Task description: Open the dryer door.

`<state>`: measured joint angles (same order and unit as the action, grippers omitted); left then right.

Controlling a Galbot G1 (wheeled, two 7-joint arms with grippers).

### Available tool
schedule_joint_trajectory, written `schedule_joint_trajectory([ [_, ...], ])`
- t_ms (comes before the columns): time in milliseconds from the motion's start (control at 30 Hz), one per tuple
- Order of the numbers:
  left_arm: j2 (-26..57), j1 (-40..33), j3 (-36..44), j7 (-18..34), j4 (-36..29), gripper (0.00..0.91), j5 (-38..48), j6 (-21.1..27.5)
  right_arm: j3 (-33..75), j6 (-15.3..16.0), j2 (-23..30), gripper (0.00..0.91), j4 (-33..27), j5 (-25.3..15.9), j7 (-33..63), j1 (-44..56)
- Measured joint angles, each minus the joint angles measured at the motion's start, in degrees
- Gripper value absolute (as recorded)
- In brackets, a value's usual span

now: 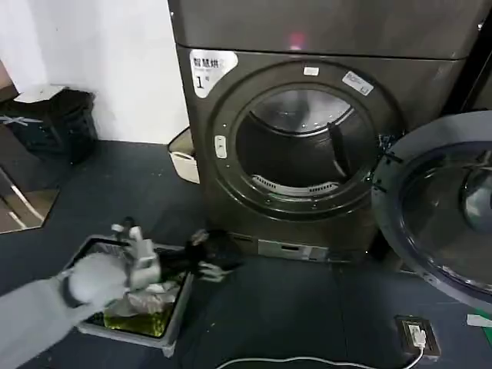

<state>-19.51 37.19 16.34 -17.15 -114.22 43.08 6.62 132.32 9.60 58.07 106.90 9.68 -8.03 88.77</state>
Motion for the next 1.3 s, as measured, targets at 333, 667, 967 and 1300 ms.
schedule_joint_trajectory([
  [333,13.74,3.61,-3.79,-4.98,0.50,0.907,-6.69,7.98,-1.56,-0.06,-0.68,0.907,-0.31,-0.49,-0.44,-2.05],
  [667,25.20,6.13,-3.10,-7.41,2.24,0.907,-13.30,4.91,-2.71,0.00,-1.02,0.907,0.95,-0.33,-1.01,-2.36],
  [967,28.43,6.84,-2.85,-11.21,3.67,0.907,-19.90,7.66,-1.11,-0.18,-1.47,0.907,0.74,-0.59,-1.28,-1.24],
  [1300,29.06,7.66,-2.81,-13.47,5.45,0.907,-23.82,7.39,-0.16,-0.07,-1.69,0.907,0.56,-0.68,-1.24,-0.96],
])
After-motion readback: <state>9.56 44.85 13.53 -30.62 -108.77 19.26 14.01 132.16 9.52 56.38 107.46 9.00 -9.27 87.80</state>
